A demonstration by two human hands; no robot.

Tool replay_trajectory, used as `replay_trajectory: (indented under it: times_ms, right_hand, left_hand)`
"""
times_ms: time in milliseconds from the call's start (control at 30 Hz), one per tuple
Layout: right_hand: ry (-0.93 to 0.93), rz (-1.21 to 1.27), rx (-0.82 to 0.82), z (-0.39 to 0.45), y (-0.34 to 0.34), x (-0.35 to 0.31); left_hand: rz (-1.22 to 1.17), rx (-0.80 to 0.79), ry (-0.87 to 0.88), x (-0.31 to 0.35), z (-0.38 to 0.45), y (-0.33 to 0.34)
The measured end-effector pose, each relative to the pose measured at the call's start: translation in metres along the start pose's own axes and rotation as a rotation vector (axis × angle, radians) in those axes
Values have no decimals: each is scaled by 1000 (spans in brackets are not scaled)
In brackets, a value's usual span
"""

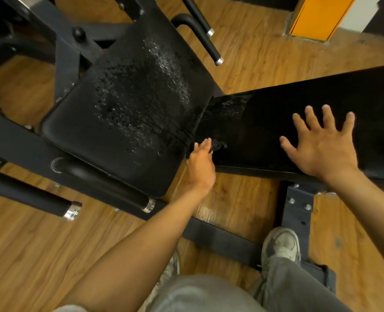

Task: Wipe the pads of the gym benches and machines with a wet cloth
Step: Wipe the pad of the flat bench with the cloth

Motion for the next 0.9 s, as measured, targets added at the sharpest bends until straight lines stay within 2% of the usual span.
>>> replay_trajectory:
  times_ms: [167, 367, 533, 633, 767, 833, 900]
  right_hand:
    - [16, -6, -12, 2, 1, -3]
    - [20, -52, -17, 10, 7, -4]
    - [35, -69, 12, 11, 10, -7]
    - [29, -62, 9, 12, 10, -8]
    - [39, -37, 6, 9, 6, -7]
    - [45, -28, -10, 9, 4, -7]
    - [45, -27, -17, 9, 2, -6]
  left_hand:
    - [-83, -134, 335, 48, -3, 11]
    - [65, -190, 307, 46, 129, 59]
    - [20, -199, 216, 50, 226, 85]
    - [-62, -165, 279, 50, 204, 79]
    - [-166, -88, 389, 40, 95, 45]
    - [-227, -99, 387, 31, 54, 33]
    - [-226, -95, 351, 24, 59, 32]
Point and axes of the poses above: each hand's wrist, its own z-axis towards the middle knuckle, its own y-axis out of the palm, x = y × z, the point moved 4 cm from there along z, towards the middle knuckle, and after that the axes turned 15 degrees about y, right-handed, at the moved point
